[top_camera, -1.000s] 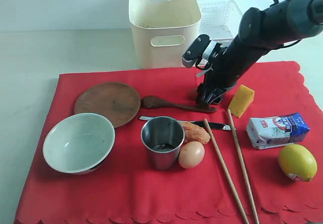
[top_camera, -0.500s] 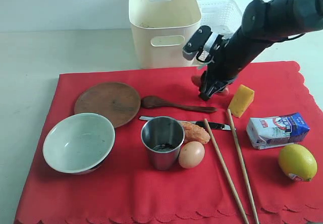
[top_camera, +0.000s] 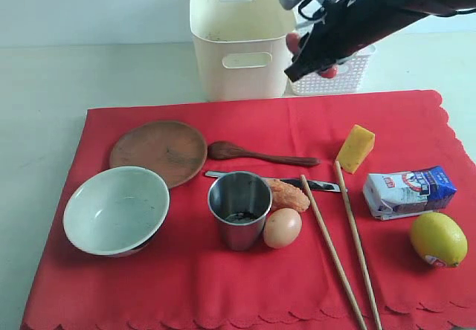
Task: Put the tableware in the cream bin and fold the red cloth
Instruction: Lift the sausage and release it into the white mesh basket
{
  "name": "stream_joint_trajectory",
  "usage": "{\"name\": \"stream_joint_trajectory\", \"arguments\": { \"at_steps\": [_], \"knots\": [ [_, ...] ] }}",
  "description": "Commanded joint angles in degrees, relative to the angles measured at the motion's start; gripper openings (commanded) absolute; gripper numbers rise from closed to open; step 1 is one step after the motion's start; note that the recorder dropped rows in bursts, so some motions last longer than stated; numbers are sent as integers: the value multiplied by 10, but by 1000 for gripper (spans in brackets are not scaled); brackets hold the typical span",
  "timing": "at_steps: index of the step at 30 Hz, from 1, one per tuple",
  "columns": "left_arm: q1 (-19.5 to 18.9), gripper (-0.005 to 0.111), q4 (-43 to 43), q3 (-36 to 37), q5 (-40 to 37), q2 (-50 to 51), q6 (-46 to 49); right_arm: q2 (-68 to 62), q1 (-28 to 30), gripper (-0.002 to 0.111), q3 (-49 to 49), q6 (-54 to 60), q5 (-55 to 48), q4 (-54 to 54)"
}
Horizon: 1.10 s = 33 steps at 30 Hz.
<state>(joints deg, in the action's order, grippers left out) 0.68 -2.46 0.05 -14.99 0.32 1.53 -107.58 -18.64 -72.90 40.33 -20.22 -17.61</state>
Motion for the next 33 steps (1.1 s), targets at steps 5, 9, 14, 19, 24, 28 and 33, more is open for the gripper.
{"name": "stream_joint_trajectory", "arguments": {
  "at_steps": [5,9,14,19,24,28,33],
  "knots": [
    [-1,3,3,-1,1,-3,-2,-3,14,0,-2,-91,167,-4],
    [-1,3,3,-1,1,-3,-2,-24,34,0,-2,-141,241,-4],
    [-1,3,3,-1,1,-3,-2,-71,48,0,-42,-150,262,-20],
    [-1,3,3,-1,1,-3,-2,-130,48,0,-108,-150,260,-48],
    [-1,3,3,-1,1,-3,-2,-133,48,25,-110,-150,270,-48],
    [-1,3,3,-1,1,-3,-2,-133,48,52,-110,-150,270,-48],
    [-1,3,3,-1,1,-3,-2,-133,48,62,-110,-155,259,-48]
  ]
}}
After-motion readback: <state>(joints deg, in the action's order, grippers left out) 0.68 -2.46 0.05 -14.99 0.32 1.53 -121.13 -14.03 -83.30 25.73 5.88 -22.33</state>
